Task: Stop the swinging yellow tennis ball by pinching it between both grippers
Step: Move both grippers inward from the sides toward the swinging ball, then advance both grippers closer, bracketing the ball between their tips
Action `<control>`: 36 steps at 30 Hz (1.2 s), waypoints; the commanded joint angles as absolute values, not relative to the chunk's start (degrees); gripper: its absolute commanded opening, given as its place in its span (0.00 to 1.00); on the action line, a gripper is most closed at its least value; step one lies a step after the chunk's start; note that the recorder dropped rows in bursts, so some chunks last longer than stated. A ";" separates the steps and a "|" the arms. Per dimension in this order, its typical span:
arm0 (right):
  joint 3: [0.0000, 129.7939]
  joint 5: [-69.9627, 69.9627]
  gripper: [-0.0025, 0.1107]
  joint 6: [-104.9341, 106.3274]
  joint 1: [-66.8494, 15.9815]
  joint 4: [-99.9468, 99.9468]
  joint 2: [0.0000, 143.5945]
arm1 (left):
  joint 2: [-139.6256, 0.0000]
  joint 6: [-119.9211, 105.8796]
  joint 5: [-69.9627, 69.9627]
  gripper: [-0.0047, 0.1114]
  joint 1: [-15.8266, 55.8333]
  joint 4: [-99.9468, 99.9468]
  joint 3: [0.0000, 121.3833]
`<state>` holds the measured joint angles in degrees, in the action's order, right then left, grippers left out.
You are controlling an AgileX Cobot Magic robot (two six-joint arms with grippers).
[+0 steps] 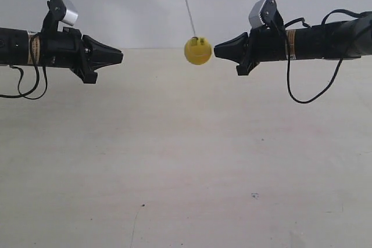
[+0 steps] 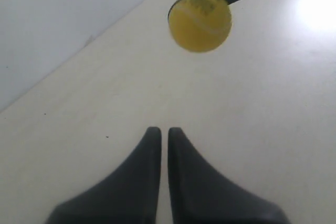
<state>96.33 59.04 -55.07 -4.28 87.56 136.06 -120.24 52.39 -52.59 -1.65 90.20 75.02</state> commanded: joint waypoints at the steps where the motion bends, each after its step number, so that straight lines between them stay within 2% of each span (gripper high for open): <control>1: 96.68 59.43 0.02 -55.22 -4.61 87.49 136.63 | -120.42 52.21 -54.35 0.08 -1.25 89.20 75.37; 10: 96.68 57.76 0.02 -53.18 -6.39 86.87 136.63 | -120.42 49.68 -53.43 0.08 -0.85 85.87 75.37; 16: 96.68 56.86 0.02 -51.94 -6.39 85.84 136.63 | -120.42 50.57 -47.56 0.08 -0.85 85.87 75.37; 36: 97.37 55.33 0.02 -49.09 -6.51 82.16 136.63 | -120.74 46.88 -47.77 0.08 -0.85 83.34 76.29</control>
